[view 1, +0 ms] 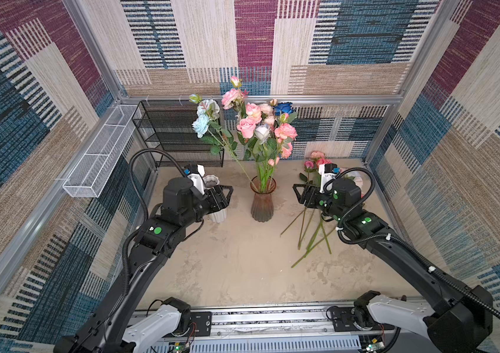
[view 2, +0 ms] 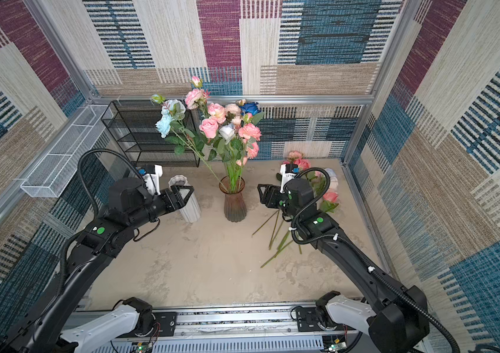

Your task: Arrange the flowers into the vase

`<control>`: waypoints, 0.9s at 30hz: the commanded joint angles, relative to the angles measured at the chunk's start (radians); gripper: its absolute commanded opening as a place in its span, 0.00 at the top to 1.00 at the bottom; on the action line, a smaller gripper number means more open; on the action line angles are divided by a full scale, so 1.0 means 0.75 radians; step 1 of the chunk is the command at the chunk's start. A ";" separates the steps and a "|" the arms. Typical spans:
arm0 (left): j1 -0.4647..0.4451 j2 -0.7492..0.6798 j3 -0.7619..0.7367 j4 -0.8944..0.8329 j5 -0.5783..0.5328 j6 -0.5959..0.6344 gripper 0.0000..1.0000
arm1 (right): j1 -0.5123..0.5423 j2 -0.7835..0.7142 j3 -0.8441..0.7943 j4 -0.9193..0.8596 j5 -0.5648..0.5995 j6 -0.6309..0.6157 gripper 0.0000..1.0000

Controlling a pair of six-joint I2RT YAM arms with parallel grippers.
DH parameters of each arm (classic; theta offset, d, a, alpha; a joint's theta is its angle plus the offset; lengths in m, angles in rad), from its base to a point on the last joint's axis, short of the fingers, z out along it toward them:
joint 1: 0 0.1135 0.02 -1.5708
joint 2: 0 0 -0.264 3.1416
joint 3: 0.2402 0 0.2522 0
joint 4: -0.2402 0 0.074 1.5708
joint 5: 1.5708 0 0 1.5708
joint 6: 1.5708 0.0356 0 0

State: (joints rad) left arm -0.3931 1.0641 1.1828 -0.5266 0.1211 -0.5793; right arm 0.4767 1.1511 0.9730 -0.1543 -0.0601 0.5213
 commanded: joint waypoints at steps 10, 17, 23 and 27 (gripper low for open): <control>0.008 0.134 -0.061 0.176 -0.491 0.392 0.02 | 0.001 -0.025 0.005 0.040 -0.028 -0.052 0.28; 0.045 0.305 -0.025 0.311 -0.566 0.421 0.03 | 0.002 -0.034 0.013 0.036 -0.017 -0.068 0.27; 0.107 0.372 -0.037 0.409 -0.495 0.387 0.09 | 0.001 -0.054 0.026 0.012 0.008 -0.083 0.26; 0.115 0.404 -0.044 0.412 -0.454 0.374 0.19 | 0.001 -0.068 0.024 0.009 0.023 -0.085 0.25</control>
State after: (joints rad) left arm -0.3122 1.3586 1.1557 -0.2638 -0.2470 -0.2939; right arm 0.4767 1.1072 0.9825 -0.1555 -0.0666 0.4686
